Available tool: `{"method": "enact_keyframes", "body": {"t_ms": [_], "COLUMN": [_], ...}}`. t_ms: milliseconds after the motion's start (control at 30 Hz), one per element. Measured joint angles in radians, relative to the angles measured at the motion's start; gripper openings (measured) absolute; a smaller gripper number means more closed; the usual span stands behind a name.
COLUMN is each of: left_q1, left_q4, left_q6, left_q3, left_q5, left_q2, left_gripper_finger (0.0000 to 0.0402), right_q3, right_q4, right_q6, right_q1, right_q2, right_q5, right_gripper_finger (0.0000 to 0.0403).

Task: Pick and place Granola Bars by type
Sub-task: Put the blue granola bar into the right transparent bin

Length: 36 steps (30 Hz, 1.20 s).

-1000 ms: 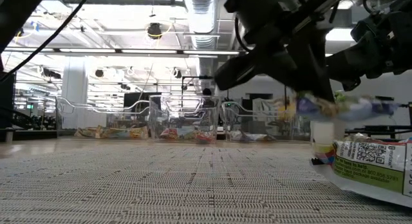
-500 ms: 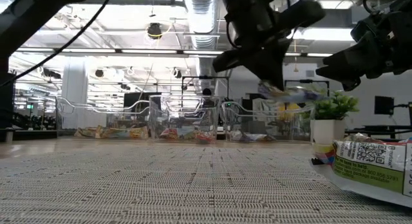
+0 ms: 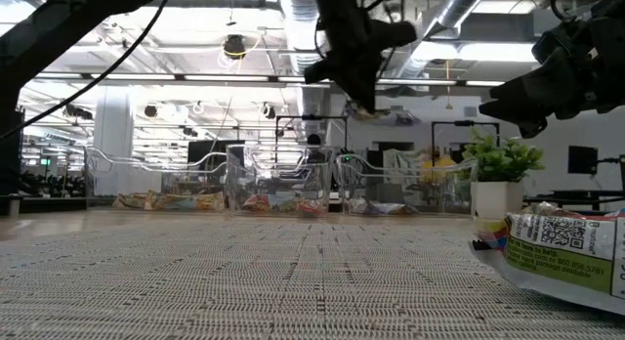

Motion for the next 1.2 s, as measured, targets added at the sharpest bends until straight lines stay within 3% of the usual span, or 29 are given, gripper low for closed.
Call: {"method": "enact_keyframes", "body": {"t_ms": [267, 433, 633, 900, 1200], "left_q1": [0.142, 0.204, 0.238, 0.263, 0.269], "left_q4": [0.085, 0.201, 0.336, 0.396, 0.368], "left_q6": [0.215, 0.322, 0.437, 0.54, 0.599], "left_q3": [0.0, 0.009, 0.011, -0.001, -0.001], "left_q5": [0.009, 0.116, 0.181, 0.273, 0.309], "left_q2": [-0.046, -0.043, -0.03, 0.04, 0.116], "left_gripper_finger": [0.0006, 0.0006, 0.0006, 0.0006, 0.0006], "right_q3": [0.0, 0.0, 0.0, 0.0, 0.0], "right_q4": [0.0, 0.0, 0.0, 0.001, 0.0], "right_q6": [0.0, 0.0, 0.0, 0.0, 0.001], "right_q1": [0.0, 0.0, 0.0, 0.0, 0.0], "right_q2": [0.0, 0.0, 0.0, -0.001, 0.016], "right_q5": [0.0, 0.0, 0.0, 0.0, -0.001], "right_gripper_finger": [0.0181, 0.0183, 0.018, 0.0182, 0.0182]}}
